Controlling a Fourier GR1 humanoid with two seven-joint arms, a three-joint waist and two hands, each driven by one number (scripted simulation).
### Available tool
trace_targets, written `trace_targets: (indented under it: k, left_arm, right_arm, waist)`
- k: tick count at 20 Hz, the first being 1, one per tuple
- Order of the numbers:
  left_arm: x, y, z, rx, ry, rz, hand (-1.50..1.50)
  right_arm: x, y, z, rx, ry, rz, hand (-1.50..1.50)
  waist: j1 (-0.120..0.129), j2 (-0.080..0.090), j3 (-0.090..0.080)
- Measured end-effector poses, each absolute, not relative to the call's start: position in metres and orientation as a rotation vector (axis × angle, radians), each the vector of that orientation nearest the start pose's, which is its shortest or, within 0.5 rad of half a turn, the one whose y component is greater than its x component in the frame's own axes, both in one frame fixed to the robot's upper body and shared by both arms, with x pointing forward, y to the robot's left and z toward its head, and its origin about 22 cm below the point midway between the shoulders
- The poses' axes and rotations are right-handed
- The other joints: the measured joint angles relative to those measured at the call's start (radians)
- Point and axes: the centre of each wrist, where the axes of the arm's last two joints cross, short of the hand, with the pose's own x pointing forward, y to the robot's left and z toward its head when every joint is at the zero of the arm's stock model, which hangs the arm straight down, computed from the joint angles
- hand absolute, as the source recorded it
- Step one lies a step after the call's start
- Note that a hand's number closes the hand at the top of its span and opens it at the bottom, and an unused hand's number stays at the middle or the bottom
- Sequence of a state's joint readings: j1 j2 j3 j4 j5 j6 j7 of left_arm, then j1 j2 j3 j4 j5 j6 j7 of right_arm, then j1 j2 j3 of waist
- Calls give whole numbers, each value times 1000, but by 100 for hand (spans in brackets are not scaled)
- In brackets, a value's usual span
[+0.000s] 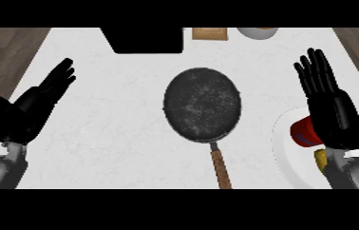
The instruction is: Pick the can from the plate and place it in the pan
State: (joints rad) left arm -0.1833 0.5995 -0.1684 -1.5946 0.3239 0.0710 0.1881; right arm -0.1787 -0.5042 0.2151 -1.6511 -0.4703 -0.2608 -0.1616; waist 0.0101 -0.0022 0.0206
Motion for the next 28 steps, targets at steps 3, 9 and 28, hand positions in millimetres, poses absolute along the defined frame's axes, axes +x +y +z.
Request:
trace_targets:
  k: [3, 9, 28]
  left_arm:
    - [269, 300, 79, 191, -1491, -320, 0]
    - [254, 303, 48, 288, -1430, -294, 0]
    - [226, 281, 9, 317, -1392, -280, 0]
  right_arm:
    - [282, -283, 82, 74, -1838, 85, -150]
    - [293, -357, 90, -92, -1679, 217, -150]
    - [296, -471, 158, -314, -1240, 902, -150]
  waist:
    - [2, 2, -10]
    - [11, 11, -20]
    - [22, 8, -20]
